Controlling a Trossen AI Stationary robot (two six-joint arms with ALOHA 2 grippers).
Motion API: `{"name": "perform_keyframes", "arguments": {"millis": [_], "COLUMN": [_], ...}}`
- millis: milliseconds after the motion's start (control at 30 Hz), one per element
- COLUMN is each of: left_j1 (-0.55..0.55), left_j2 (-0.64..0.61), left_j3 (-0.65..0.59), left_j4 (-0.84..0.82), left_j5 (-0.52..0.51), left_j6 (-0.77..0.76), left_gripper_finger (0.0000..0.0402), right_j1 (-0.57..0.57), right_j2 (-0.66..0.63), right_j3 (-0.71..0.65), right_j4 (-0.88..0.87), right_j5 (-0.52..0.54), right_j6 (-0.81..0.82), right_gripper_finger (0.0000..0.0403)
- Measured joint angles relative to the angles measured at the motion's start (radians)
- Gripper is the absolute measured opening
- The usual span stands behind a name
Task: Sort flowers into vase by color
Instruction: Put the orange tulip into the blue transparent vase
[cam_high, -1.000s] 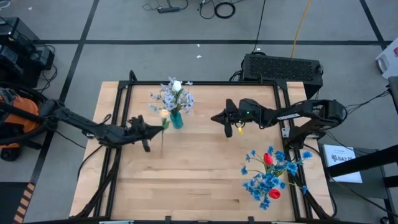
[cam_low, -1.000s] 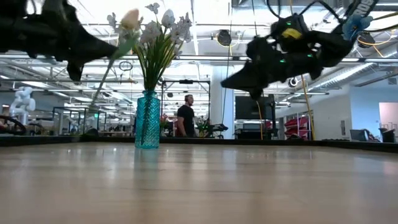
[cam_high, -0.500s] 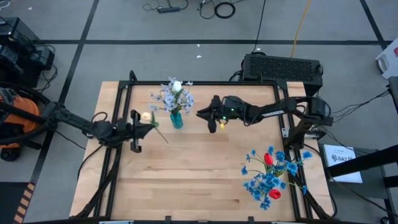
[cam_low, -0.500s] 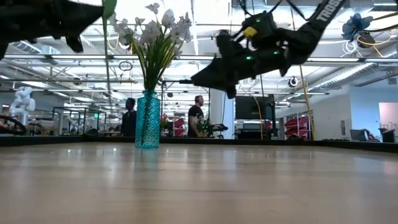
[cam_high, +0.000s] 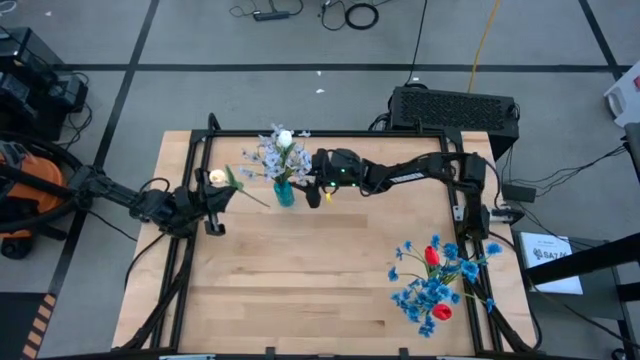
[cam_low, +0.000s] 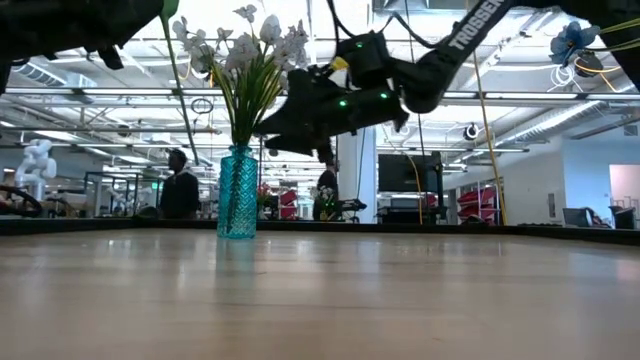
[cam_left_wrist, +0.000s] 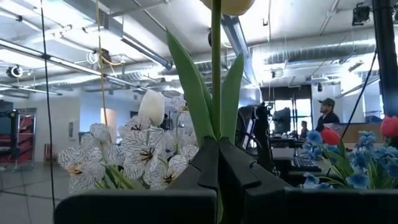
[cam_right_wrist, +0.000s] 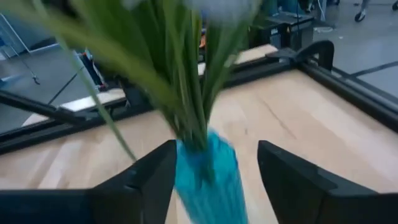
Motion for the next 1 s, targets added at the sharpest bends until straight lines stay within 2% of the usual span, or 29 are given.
{"name": "perform_keyframes", "arguments": {"millis": [267,467,633,833,1000], "left_j1": [0.0,0.0,0.0,0.0,0.0], "left_j2": [0.001,0.001,0.0,0.001,0.0], "left_j3": [0.0,0.0,0.0,0.0,0.0], "left_j4": [-0.002,-0.001,0.003,0.003,0.0], "left_j5": [-0.005,-0.004,-0.002,-0.002,-0.003], "left_j6": [0.0,-0.003,-0.004,-0.004,-0.003], "left_gripper_finger": [0.0,0.0,0.0,0.0,0.0], "right_j1": [0.0,0.0,-0.002,-0.002,-0.003], "right_j2": [0.075,0.076,0.076,0.064,0.033], "right_j3": [0.161,0.181,0.181,0.181,0.18], "right_j4": [-0.116,-0.154,-0.205,-0.395,-0.565], "right_j5": [0.0,0.008,0.007,0.005,-0.002], "right_j6": [-0.094,-0.15,-0.102,-0.099,-0.221], "right_gripper_finger": [0.0244,0.0247,0.0247,0.0247,0.0247]}}
